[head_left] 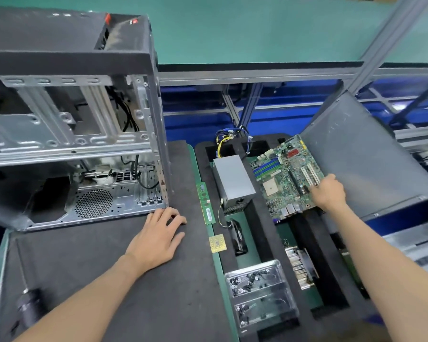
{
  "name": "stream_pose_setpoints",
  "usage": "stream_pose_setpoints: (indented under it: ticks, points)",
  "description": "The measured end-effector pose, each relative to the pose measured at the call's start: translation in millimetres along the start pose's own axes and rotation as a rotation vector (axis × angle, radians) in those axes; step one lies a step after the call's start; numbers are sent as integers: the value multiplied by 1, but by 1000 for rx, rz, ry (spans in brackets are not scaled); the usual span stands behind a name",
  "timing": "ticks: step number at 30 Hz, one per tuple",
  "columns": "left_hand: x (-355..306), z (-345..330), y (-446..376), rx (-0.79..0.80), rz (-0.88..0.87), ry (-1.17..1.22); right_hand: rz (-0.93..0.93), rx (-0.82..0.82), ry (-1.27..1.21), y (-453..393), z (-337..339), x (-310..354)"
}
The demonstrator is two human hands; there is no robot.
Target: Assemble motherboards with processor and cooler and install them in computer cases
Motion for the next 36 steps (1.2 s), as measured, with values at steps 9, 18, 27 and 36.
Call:
stream_pose_setpoints:
  ticks: [9,18,27,36]
  points:
    - [0,-2,-1,-18,-12,28,-53,31,-193,-12,1,-11]
    - [2,-4,-2,-21,-2,52,-4,-42,-256,-8,18,0]
    - [-3,6,2,107,119,142,8,-235,-270,41,99,-14]
    - [-17,28,24,247,222,367,-70,-262,-496,138,108,-13]
Point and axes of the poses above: each hand's wrist, its own y-axis away from the middle knuckle, its own z-axis out of the back of the hand, x = y × z, the point moved 7 cm from there along -y, towards the middle knuckle, and after that the axes turned 13 degrees about z, right-handed, at the moved point
